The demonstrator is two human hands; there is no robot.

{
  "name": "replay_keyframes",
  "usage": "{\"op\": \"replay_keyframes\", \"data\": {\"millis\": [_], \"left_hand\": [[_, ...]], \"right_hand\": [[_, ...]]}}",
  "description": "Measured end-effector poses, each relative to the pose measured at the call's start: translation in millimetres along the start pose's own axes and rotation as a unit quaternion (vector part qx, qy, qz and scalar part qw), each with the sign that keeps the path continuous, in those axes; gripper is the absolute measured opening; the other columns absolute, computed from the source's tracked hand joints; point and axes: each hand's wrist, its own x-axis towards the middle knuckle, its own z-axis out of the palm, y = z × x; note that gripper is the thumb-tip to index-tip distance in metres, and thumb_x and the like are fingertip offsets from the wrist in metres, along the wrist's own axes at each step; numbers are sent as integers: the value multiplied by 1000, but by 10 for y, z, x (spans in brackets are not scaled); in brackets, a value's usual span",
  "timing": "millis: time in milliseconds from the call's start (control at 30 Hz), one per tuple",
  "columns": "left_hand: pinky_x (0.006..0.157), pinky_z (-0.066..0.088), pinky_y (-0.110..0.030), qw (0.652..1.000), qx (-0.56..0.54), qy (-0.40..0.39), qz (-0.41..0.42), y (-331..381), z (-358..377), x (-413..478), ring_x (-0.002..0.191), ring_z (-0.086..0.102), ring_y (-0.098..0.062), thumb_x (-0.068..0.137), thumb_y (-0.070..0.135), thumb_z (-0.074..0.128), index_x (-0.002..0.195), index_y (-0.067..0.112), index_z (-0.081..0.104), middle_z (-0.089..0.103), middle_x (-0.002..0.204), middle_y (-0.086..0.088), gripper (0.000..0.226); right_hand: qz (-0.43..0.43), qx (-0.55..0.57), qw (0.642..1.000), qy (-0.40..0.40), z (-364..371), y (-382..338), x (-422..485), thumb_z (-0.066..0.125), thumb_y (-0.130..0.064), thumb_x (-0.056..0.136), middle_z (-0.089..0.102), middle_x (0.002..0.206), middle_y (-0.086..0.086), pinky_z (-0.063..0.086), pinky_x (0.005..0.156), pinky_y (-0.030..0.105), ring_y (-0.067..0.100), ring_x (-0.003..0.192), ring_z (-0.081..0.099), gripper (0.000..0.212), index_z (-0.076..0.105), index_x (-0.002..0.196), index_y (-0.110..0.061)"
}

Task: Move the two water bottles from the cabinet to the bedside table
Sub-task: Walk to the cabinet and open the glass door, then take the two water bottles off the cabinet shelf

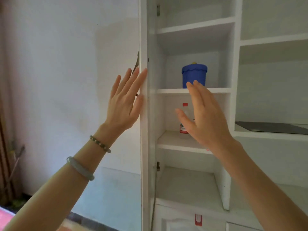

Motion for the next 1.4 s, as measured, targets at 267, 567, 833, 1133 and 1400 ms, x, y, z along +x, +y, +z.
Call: {"op": "replay_keyframes", "data": {"millis": [267, 567, 833, 1133, 1400], "left_hand": [[118, 8, -41, 992, 106, -52, -46, -293, -198, -150, 144, 0, -18, 97, 34, 27, 147, 15, 6, 10, 156, -8, 57], [118, 4, -40, 978, 188, -43, -77, -301, -246, -224, 144, 2, -19, 97, 20, 25, 146, 8, 7, 12, 155, -11, 54], [117, 1, -40, 965, 246, -51, -71, 28, -108, -246, 143, 0, -25, 98, 27, 26, 146, 3, 8, 6, 154, -18, 56], [117, 7, -39, 972, 105, -124, -169, 825, 995, -512, 144, 2, -20, 92, 52, 23, 147, 8, 9, 7, 156, -11, 72], [115, 5, -32, 961, -3, -143, -235, 992, 1871, -535, 143, 6, -19, 92, 50, 38, 146, 10, 10, 11, 156, -8, 73]], "right_hand": [[-10, 43, 998, -42, 282, -132, 118, 32, -51, 88, 31, 147, 14, 32, 108, 46, 26, 136, 28, 67, 24, 141, -11], [-16, 83, 995, -59, 484, -126, 125, 27, -54, 86, 25, 150, 15, 20, 112, 42, 28, 138, 22, 71, 20, 143, -12], [-23, 88, 993, -71, 522, 111, 15, 32, -51, 88, 22, 151, 15, 13, 110, 37, 28, 139, 20, 70, 17, 143, -11], [25, 81, 994, -70, 438, 761, -301, 36, -51, 87, 28, 149, 16, 24, 110, 41, 28, 137, 24, 70, 21, 142, -9], [96, 75, 986, -111, 521, 1461, -584, 49, -43, 89, 23, 151, 9, 22, 113, 38, 21, 139, 18, 69, 18, 143, -13]]}}
